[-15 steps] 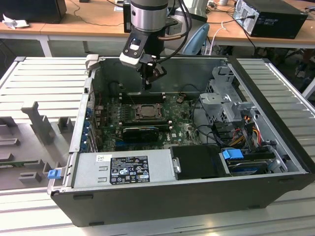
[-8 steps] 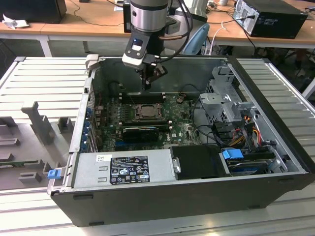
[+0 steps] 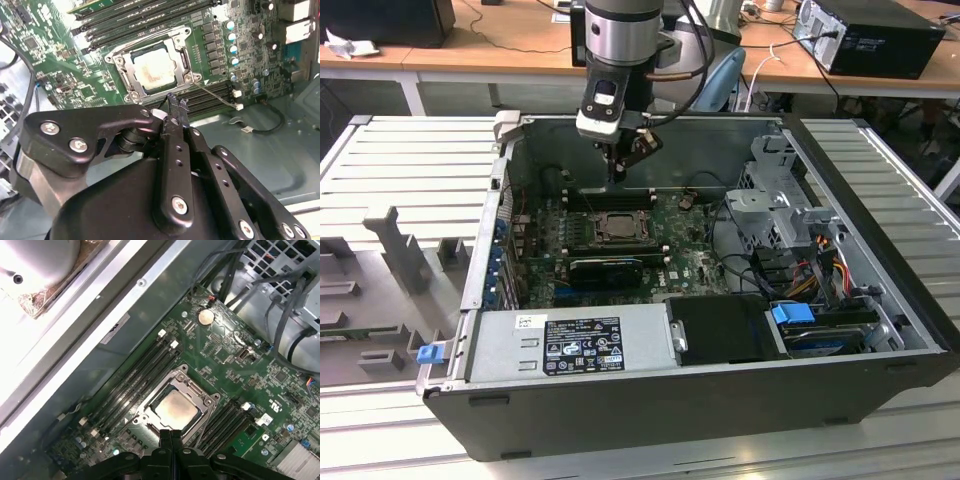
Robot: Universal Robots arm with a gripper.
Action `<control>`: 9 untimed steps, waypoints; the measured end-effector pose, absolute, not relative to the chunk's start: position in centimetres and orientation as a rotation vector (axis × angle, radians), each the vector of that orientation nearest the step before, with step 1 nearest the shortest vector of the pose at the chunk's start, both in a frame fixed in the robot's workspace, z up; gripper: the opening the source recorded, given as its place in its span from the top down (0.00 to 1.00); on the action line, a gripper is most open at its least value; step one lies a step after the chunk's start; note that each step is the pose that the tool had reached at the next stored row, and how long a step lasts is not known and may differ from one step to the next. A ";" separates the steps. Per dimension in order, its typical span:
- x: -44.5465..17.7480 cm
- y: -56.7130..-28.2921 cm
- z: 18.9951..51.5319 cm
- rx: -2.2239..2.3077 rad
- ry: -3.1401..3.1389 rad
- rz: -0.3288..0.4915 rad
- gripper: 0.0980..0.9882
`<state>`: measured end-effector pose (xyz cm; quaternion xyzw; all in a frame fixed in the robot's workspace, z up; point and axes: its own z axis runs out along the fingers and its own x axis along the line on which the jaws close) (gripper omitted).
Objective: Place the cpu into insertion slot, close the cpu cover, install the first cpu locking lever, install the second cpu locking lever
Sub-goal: 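Install the first cpu locking lever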
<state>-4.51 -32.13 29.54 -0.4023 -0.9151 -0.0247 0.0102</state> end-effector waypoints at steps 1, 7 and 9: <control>-4.5 -32.1 29.5 -1.219 -2.872 -0.077 0.99; -4.5 -32.1 29.5 -1.069 -2.928 -0.075 0.99; -4.5 -32.1 29.5 -1.048 -2.935 -0.074 0.99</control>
